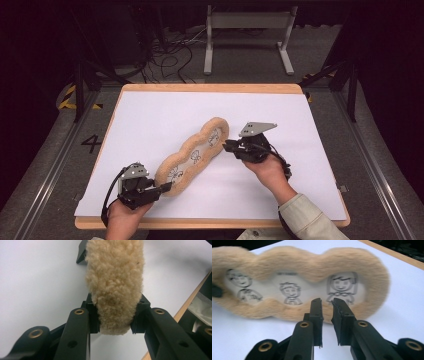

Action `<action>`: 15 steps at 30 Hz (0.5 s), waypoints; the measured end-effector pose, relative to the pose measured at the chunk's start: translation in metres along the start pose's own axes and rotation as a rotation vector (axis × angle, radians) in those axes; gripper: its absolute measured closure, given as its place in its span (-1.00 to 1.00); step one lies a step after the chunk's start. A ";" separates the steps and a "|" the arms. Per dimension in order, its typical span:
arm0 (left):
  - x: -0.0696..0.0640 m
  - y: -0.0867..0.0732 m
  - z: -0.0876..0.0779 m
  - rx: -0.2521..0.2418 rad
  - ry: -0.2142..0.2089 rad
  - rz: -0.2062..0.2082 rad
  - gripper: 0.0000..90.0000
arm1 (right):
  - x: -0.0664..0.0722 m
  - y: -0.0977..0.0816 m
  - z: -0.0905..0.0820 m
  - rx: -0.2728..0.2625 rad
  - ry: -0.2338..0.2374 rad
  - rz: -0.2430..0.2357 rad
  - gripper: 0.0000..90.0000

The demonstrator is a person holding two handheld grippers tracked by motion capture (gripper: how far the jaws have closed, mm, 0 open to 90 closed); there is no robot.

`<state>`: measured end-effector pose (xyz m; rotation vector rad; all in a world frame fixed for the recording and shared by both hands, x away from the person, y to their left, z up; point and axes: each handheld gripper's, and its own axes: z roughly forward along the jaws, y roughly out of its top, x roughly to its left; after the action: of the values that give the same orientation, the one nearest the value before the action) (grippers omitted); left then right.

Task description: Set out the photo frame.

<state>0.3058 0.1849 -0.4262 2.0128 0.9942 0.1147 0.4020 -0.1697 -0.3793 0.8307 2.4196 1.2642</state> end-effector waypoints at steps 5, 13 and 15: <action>0.005 -0.001 -0.002 -0.004 -0.004 0.006 0.49 | -0.018 0.003 0.006 0.020 -0.046 0.016 0.59; 0.010 -0.001 -0.002 -0.005 -0.018 0.005 0.49 | -0.043 0.006 0.027 0.069 -0.105 0.017 0.32; 0.012 -0.001 -0.002 -0.003 -0.028 0.002 0.49 | -0.047 0.007 0.033 0.089 -0.109 0.017 0.31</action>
<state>0.3121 0.1952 -0.4290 2.0074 0.9732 0.0889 0.4579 -0.1741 -0.3928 0.9208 2.4020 1.0939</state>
